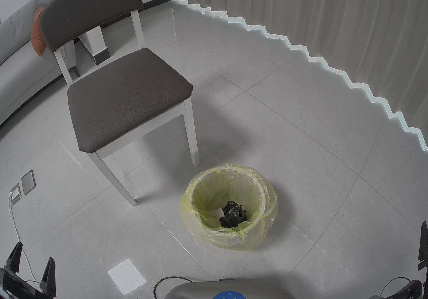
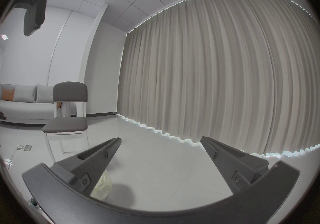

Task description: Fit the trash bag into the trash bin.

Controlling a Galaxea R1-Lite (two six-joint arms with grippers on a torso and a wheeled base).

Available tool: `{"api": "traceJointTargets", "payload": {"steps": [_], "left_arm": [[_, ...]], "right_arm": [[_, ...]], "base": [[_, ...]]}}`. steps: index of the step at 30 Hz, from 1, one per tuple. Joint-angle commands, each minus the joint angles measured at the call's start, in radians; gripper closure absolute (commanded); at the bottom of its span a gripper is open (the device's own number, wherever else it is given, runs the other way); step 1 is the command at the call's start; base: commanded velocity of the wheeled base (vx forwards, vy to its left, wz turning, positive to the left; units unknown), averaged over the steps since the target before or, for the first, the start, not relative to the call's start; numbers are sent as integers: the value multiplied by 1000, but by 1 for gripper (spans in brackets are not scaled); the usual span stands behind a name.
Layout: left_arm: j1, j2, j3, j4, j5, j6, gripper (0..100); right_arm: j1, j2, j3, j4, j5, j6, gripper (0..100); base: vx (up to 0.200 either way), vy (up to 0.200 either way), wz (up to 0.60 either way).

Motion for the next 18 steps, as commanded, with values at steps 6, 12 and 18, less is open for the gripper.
{"api": "traceJointTargets", "payload": {"steps": [6, 12, 18], "left_arm": [[1, -13, 15, -1, 2, -5, 0], [1, -13, 15, -1, 2, -8, 0], [1, -13, 15, -1, 2, -2, 0]], "right_arm": [[0, -7, 17, 86, -2, 43, 0], [0, -7, 17, 112, 3, 76, 0], [0, -7, 17, 113, 61, 118, 0]], "base": [[0, 0, 0], [0, 0, 0], [0, 0, 0]]}}
